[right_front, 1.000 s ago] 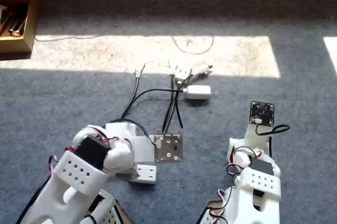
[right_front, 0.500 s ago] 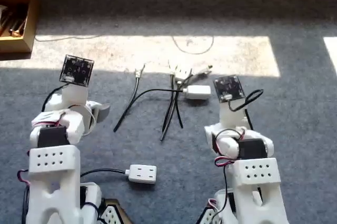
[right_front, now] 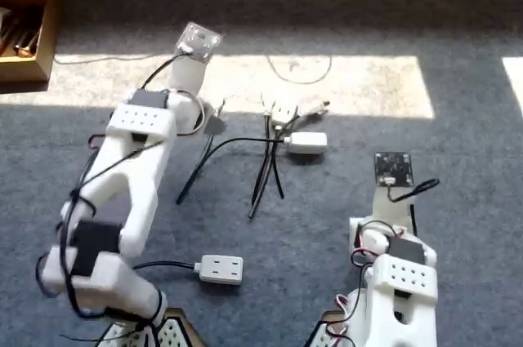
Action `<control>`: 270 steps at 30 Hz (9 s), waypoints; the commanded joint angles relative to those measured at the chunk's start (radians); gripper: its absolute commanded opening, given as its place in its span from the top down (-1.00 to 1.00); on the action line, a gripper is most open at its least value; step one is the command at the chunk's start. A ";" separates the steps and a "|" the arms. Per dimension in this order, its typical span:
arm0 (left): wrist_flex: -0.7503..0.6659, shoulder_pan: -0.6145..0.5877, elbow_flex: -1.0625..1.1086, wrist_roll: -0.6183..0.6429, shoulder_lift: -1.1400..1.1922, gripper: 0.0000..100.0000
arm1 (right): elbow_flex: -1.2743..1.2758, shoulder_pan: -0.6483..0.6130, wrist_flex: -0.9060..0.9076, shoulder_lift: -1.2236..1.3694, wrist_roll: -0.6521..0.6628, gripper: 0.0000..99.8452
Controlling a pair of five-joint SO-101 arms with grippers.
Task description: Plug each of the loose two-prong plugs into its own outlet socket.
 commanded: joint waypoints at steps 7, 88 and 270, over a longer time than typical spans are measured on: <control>0.311 0.033 -0.805 0.048 0.633 0.55 | 0.047 0.036 -0.082 -0.016 0.017 0.87; 0.825 -0.271 -0.605 0.180 0.234 0.57 | -0.148 -0.183 0.177 -0.008 0.158 0.64; 0.014 -0.031 1.267 -0.015 -1.992 0.16 | -0.725 -0.938 0.125 0.122 -0.400 0.99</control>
